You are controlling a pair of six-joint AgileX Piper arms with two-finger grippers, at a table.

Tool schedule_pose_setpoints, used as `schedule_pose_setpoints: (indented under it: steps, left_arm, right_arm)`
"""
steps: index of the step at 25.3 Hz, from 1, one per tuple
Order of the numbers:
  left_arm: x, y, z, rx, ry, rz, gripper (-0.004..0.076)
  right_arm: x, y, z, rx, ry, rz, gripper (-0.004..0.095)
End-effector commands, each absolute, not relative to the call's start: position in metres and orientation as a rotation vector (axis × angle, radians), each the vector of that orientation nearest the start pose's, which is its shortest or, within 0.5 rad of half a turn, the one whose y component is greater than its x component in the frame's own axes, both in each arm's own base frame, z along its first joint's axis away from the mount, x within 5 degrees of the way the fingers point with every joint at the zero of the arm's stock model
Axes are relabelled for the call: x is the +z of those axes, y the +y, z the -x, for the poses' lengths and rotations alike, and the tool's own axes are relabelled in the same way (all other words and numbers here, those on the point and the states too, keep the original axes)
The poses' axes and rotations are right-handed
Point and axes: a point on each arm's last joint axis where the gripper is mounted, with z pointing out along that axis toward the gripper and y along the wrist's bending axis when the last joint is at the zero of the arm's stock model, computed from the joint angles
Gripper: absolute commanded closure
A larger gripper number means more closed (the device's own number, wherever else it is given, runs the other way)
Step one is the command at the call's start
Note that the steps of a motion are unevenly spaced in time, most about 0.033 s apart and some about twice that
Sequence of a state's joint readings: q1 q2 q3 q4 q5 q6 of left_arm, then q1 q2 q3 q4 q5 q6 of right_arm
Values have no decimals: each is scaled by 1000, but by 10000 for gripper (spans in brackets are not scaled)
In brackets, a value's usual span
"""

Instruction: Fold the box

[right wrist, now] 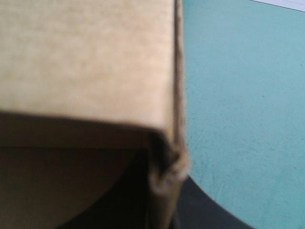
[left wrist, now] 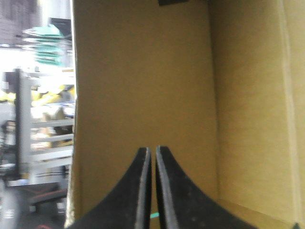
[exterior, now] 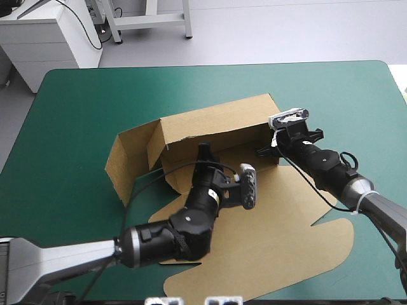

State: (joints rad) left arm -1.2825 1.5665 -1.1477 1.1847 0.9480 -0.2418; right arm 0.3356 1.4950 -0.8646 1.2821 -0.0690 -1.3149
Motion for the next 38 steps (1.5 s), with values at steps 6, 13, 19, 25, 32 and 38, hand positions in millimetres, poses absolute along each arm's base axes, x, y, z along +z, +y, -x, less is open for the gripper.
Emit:
schedule_pose_setpoints:
  steps: [6, 13, 19, 25, 32, 38]
  left_arm:
    - [411, -199, -200, 193, 1824, -1414, 714]
    - [420, -72, -263, -136, 2090, -877, 715]
    - [401, 51, -273, -192, 2154, -209, 716]
    - [379, 96, -261, -340, 2051, 51, 716]
    - [373, 89, -261, -397, 2032, -23, 716]
    - [374, 89, -261, -413, 2020, -16, 717]
  right_arm:
    - [260, 104, -306, 176, 2051, 347, 909]
    - [258, 105, -306, 177, 2058, 345, 909]
    - [258, 105, -307, 187, 2064, 328, 909]
    - [254, 105, -308, 201, 2081, 297, 909]
    - [245, 110, -309, 319, 2132, 351, 909]
    - [237, 85, -310, 470, 2230, 351, 909]
